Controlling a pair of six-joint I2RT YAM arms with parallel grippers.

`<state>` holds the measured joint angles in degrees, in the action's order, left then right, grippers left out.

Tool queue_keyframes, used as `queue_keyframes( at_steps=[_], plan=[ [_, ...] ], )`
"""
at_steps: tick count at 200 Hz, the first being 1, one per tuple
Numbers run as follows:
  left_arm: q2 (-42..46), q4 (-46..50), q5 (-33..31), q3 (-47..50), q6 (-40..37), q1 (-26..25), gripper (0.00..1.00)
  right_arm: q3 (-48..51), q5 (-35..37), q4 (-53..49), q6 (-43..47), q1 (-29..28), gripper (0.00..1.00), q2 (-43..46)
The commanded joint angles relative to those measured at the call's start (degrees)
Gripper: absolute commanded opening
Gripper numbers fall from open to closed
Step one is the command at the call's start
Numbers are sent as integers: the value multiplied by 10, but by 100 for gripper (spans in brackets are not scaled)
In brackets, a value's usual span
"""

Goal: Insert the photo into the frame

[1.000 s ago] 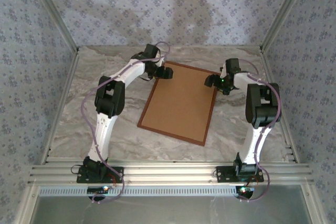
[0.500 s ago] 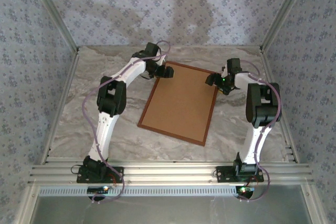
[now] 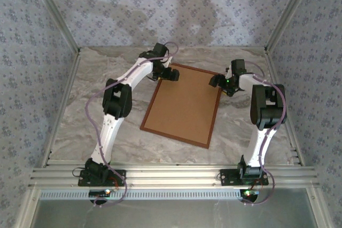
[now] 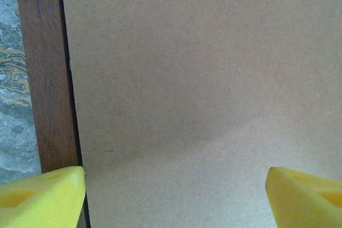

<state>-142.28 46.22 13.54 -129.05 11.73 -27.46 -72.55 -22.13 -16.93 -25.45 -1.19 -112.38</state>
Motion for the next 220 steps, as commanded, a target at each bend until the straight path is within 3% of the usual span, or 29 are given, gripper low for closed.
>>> queue_keyframes(
  at_steps=[1, 50, 73, 89, 111, 150, 170, 196, 220],
  plan=[
    [9, 38, -31, -41, -11, -12, 89, 9, -27, 21, 24, -1, 80, 14],
    [38, 40, -49, -60, -14, -11, 94, 27, 2, 12, 36, 11, 81, 53],
    [70, 29, -54, -20, -7, -13, 94, 37, 24, 13, 40, 5, 81, 90],
    [128, -19, -55, 74, 7, -13, 92, 69, 45, 11, 49, -7, 82, 120],
    [258, -135, -45, 284, 48, -14, 90, 81, 91, 5, 70, -27, 84, 151],
    [446, -245, 0, 564, 90, -37, 87, 14, 106, 12, 108, -45, 86, 118],
    [496, -271, -16, 652, 13, -87, 86, -26, 120, 15, 139, -52, 87, 85],
    [541, -309, -67, 726, -170, -171, 87, -113, 102, -27, 197, -48, 89, 24],
    [562, -345, -60, 771, -345, -212, 89, -209, 71, -81, 241, -47, 89, -46]
  ],
)
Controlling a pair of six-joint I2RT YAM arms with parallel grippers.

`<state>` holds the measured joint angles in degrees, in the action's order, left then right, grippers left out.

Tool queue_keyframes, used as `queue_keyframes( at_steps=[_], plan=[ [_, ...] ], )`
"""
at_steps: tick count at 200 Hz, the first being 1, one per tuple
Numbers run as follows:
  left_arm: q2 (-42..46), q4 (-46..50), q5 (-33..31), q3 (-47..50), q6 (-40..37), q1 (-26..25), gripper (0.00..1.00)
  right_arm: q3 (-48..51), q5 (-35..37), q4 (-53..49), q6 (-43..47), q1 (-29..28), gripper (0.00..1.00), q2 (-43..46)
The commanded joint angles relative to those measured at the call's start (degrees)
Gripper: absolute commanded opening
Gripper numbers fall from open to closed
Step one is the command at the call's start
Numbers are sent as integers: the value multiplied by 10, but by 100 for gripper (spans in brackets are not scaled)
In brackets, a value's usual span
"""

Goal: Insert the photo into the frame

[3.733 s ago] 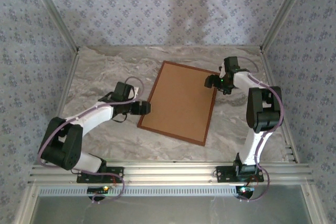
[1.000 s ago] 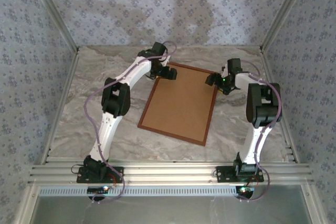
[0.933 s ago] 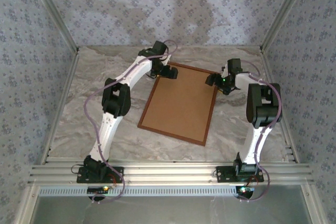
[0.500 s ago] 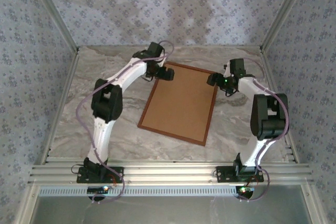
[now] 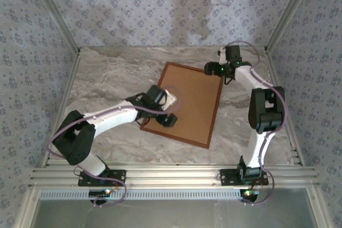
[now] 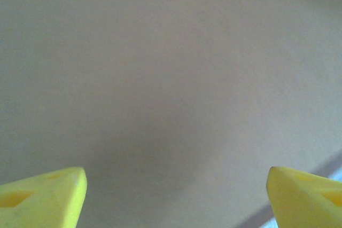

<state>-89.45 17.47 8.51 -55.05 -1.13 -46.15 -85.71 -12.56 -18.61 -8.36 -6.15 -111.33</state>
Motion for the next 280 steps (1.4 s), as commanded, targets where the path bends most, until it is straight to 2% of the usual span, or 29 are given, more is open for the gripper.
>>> queue_keyframes(
  at_steps=[1, 35, 63, 91, 144, 191, 280],
  plan=[
    [34, -58, -9, 32, -222, -25, 89, -81, -26, -65, 72, 3, 89, -59],
    [22, -22, 22, 26, -348, -26, 91, -160, -67, -86, 101, 6, 90, -132],
    [3, 17, 45, 17, -411, -27, 93, -240, -80, -121, 105, 9, 91, -194],
    [-7, 3, 45, 28, -474, -27, 94, -293, -94, -135, 80, 17, 91, -236],
    [-68, 11, 58, -25, -506, -24, 94, -387, -124, -200, 51, 18, 91, -297],
    [-93, 13, 66, -40, -521, -23, 94, -420, -140, -227, 22, 19, 89, -325],
    [-91, 11, 102, -35, -541, -18, 95, -470, -171, -258, 3, 19, 88, -362]
  ],
)
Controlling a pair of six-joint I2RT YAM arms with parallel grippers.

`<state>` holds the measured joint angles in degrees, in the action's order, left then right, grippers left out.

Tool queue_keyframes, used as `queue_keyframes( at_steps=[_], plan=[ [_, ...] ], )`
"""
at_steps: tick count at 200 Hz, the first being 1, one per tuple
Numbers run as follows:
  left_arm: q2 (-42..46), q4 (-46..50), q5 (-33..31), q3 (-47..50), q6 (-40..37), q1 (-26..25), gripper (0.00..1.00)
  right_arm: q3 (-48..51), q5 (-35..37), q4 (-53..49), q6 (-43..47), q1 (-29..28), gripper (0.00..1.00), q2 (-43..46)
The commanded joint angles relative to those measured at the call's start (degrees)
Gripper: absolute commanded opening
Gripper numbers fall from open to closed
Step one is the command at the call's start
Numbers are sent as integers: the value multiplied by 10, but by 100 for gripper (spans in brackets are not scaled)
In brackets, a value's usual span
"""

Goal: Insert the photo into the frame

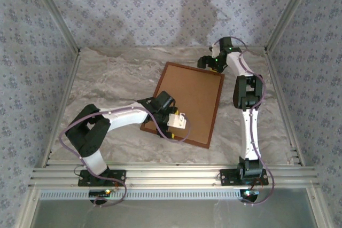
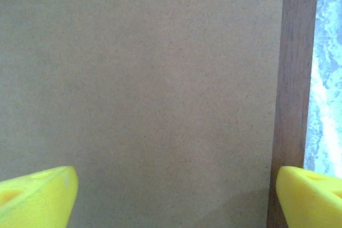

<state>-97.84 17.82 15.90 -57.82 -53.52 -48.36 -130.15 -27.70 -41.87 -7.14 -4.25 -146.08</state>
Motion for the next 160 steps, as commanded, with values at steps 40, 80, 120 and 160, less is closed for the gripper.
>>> queue_keyframes(
  at_steps=[40, 80, 120, 160],
  plan=[
    [-23, 17, 17, -15, -28, 4, 95, -26, -33, -29, -9, -1, 87, -22],
    [-39, 18, 9, -28, -31, 4, 95, -27, -56, -39, -2, -6, 86, -27],
    [-54, 18, -12, -43, -31, 4, 94, -17, -99, -71, 25, -10, 81, -25],
    [-68, 14, -37, -61, -40, 5, 93, 32, -117, -71, 42, -19, 76, -4]
  ],
)
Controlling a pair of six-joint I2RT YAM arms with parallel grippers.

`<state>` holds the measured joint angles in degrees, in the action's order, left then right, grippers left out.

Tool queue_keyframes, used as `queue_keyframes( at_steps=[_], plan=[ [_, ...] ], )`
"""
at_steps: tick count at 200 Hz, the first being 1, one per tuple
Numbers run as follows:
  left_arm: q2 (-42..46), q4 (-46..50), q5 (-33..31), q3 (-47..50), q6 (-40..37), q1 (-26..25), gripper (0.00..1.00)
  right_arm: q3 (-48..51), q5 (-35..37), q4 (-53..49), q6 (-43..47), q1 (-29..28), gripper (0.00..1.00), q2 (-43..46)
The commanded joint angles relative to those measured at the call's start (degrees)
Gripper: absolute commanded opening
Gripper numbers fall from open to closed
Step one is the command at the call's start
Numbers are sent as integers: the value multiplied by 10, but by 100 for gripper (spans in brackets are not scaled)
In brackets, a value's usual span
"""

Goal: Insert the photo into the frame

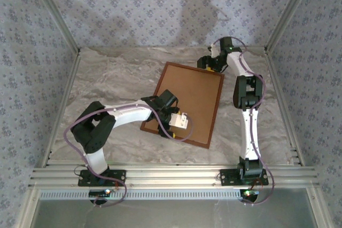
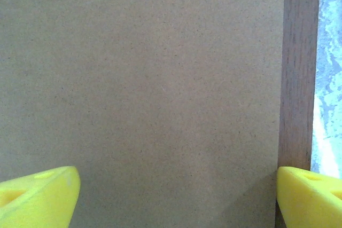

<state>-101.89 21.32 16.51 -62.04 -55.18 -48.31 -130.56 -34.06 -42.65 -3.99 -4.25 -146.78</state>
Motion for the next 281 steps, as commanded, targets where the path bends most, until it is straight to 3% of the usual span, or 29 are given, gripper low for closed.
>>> queue_keyframes(
  at_steps=[1, 92, 190, 237, 281],
  plan=[
    [-28, -21, -43, -19, -24, 4, 93, 38, -54, -63, 12, -19, 76, 3],
    [-81, 39, -67, -92, -39, 6, 93, 111, -63, -53, 28, -28, 74, 38],
    [-111, 13, -134, -151, 28, 5, 91, 207, -110, -16, 40, -44, 72, 81],
    [-73, 17, -143, -117, -38, 7, 92, 221, -96, -18, 38, -32, 72, 89],
    [-62, 43, -154, -121, -54, 7, 92, 229, -66, 5, 10, -9, 74, 112]
  ],
)
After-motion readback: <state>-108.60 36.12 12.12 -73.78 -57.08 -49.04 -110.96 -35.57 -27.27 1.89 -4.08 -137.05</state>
